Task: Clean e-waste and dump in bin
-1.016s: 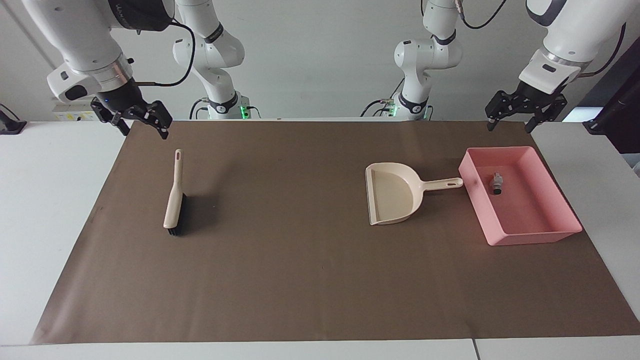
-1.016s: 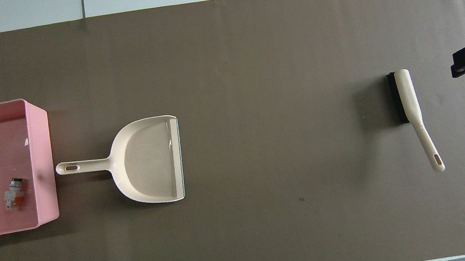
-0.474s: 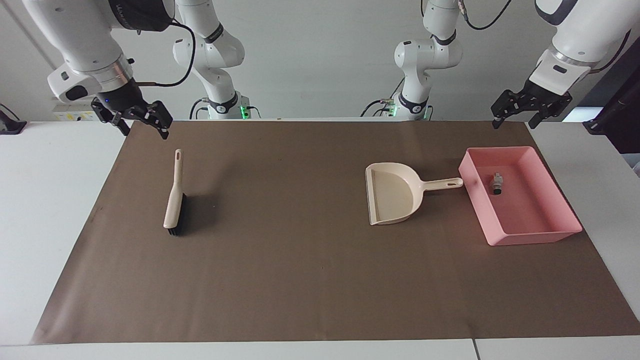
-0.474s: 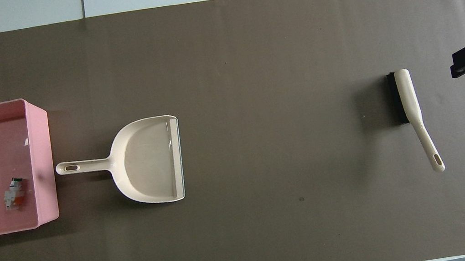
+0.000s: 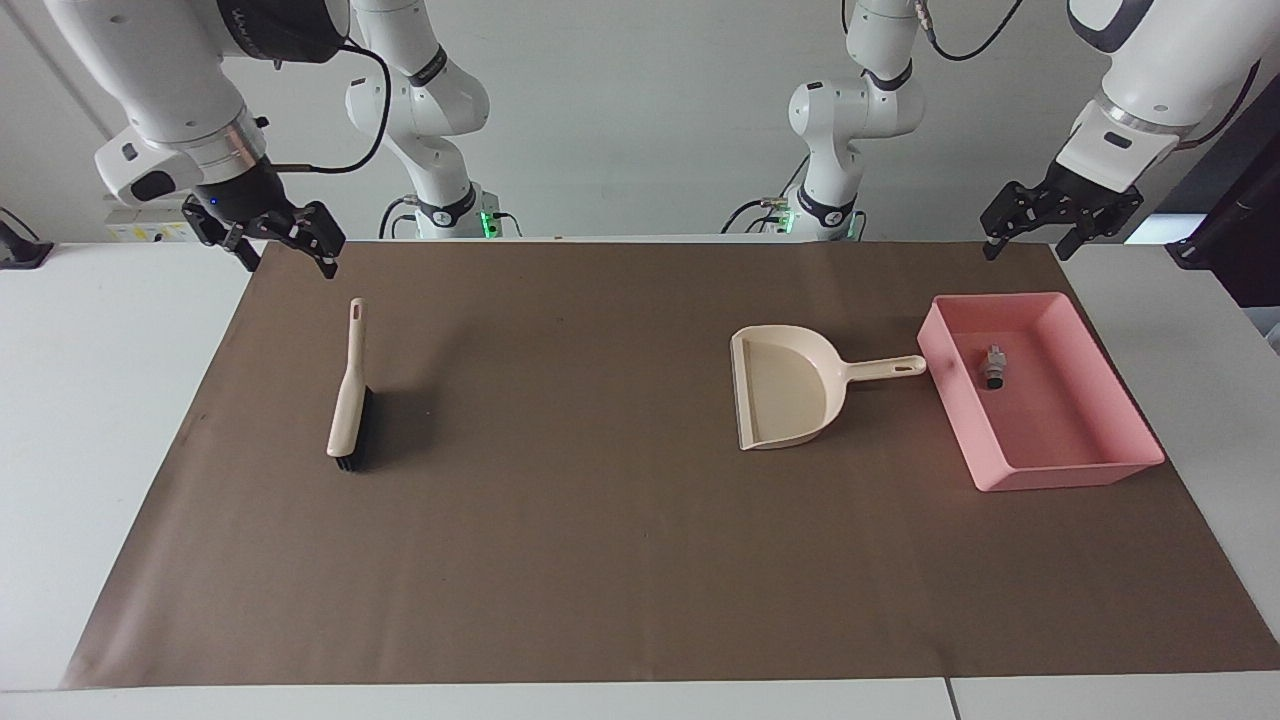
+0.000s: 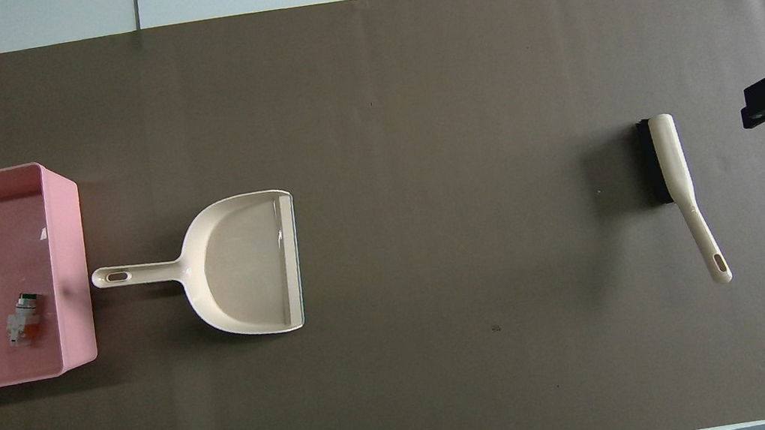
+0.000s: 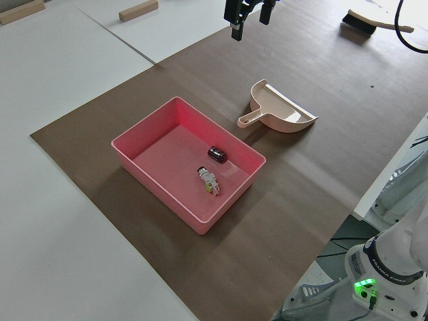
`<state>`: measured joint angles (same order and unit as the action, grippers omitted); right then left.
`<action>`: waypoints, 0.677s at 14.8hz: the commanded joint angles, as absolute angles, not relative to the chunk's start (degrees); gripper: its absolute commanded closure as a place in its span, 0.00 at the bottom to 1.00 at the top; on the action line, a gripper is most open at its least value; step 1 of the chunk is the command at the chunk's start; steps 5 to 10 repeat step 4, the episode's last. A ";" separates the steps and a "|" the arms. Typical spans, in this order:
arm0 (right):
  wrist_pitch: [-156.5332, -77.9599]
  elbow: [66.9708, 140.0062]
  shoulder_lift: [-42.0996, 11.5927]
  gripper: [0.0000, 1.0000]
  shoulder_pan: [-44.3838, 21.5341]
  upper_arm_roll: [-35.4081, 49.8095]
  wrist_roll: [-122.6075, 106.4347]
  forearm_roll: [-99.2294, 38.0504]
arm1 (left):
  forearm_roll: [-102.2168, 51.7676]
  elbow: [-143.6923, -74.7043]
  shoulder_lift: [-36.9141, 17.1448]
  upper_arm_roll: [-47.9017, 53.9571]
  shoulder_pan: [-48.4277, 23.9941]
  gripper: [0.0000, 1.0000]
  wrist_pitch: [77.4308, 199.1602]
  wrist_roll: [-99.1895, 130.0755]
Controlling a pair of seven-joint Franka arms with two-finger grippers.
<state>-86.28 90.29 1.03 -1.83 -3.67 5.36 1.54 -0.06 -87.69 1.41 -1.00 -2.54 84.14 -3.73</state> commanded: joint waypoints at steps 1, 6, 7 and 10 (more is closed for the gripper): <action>-86.13 91.14 1.76 0.01 -1.41 -3.52 4.31 1.85 | -0.97 -88.59 1.76 -0.97 -2.37 0.02 85.25 -3.69; -86.13 91.14 1.76 0.01 -1.41 -3.52 4.31 1.84 | -0.97 -88.68 1.84 -0.97 -2.20 0.02 84.99 -3.69; -86.13 91.14 1.76 0.01 -1.41 -3.52 4.31 1.84 | -0.97 -88.68 1.84 -0.97 -2.20 0.02 84.99 -3.69; -86.13 91.14 1.76 0.01 -1.41 -3.52 4.31 1.84 | -0.97 -88.68 1.84 -0.97 -2.20 0.02 84.99 -3.69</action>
